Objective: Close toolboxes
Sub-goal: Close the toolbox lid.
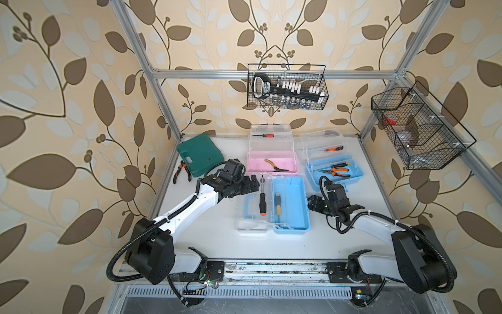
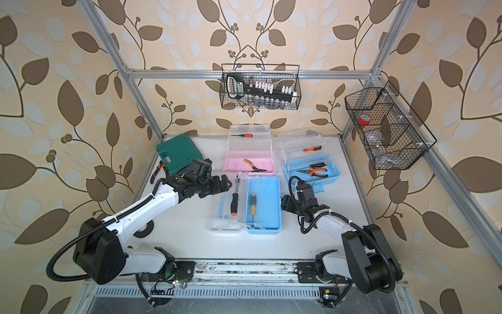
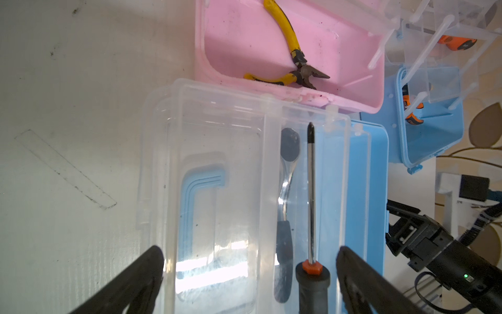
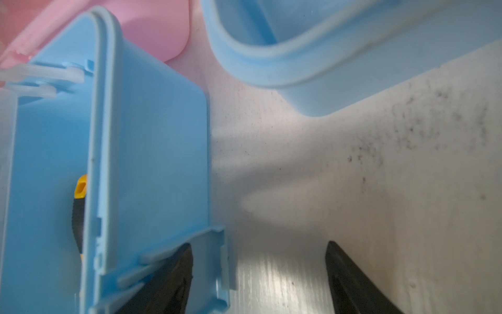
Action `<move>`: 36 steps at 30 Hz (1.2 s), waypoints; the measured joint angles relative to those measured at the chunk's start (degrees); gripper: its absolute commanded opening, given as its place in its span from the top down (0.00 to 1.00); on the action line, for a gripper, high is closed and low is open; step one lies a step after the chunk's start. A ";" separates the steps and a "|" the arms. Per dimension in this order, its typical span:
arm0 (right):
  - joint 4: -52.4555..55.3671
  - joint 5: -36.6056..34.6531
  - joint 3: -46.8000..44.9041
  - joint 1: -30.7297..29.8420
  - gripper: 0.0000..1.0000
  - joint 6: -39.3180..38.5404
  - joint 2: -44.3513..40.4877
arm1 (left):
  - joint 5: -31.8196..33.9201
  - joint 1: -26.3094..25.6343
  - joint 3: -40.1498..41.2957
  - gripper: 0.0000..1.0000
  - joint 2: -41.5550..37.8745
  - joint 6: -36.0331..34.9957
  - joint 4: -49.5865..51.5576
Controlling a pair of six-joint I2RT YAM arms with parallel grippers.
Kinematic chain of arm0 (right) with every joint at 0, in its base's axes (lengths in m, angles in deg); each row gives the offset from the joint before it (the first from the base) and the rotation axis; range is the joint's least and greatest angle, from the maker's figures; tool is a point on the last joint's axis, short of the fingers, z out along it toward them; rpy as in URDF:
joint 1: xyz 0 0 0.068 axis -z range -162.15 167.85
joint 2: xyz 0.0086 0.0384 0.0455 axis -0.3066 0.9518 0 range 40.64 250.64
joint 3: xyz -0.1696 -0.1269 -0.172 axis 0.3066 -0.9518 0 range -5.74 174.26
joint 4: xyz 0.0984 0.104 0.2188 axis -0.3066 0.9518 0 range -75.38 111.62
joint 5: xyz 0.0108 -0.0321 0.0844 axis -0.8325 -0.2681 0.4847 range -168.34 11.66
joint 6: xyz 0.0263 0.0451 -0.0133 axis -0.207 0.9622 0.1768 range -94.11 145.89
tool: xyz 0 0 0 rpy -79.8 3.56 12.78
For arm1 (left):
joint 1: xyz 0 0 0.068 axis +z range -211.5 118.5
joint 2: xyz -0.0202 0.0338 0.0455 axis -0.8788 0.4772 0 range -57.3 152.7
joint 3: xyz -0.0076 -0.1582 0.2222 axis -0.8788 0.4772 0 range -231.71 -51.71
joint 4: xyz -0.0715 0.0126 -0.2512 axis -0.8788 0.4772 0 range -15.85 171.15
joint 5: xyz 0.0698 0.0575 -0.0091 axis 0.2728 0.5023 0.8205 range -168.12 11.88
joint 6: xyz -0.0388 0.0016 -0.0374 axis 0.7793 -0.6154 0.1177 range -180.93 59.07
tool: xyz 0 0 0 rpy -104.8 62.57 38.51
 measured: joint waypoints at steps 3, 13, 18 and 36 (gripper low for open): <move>-0.13 0.02 0.00 -0.28 0.25 -0.04 0.11 | -0.04 -0.09 1.07 0.01 0.00 0.07 -0.39; -1.11 -0.31 0.13 -2.54 0.27 -0.02 0.83 | 1.79 -3.37 2.40 0.01 0.00 0.31 -0.24; -1.18 -1.11 0.35 -3.69 0.27 -0.02 1.16 | 4.39 -6.16 0.09 0.01 0.02 0.31 1.66; -1.03 -1.11 1.29 -5.46 0.26 0.00 2.27 | 6.14 -13.94 -12.52 0.01 4.76 -0.46 5.73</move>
